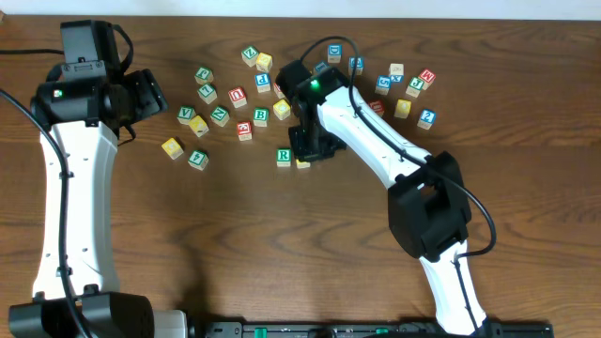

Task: Spell out ROBOT
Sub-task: 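Carry the yellow O block to the right side of the R block, then set the O block down beside R and open the right gripper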

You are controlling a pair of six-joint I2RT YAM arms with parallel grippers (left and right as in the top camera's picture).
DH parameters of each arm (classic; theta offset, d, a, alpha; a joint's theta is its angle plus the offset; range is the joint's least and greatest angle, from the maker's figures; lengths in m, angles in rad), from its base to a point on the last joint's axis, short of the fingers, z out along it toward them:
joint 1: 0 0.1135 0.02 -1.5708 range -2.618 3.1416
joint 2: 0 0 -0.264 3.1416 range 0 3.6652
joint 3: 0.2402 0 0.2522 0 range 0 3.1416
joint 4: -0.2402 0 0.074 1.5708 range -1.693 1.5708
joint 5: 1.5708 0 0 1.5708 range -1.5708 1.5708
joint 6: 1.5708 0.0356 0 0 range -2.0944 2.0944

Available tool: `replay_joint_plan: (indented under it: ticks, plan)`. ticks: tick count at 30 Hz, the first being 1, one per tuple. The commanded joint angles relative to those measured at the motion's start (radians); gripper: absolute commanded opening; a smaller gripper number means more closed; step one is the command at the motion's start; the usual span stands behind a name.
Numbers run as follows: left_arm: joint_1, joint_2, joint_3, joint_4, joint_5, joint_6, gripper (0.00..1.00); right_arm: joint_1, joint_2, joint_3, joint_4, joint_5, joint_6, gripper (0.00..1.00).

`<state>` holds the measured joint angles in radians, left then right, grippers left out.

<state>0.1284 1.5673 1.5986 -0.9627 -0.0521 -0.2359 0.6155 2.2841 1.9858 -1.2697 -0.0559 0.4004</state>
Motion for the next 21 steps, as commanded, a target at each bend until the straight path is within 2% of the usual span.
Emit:
replay_joint_plan:
  ticks: [1, 18, 21]
  plan:
    - [0.001, 0.008, -0.007, -0.001, -0.008, -0.006, 0.79, -0.007, 0.011, -0.047, 0.028, -0.005, -0.032, 0.11]
    - [0.001, 0.008, -0.007, -0.001, -0.008, -0.006, 0.79, 0.019, 0.011, -0.16, 0.187, -0.007, -0.032, 0.13]
    - [0.001, 0.008, -0.007, -0.001, -0.009, -0.006, 0.79, 0.023, 0.011, -0.16, 0.19, -0.008, -0.04, 0.11]
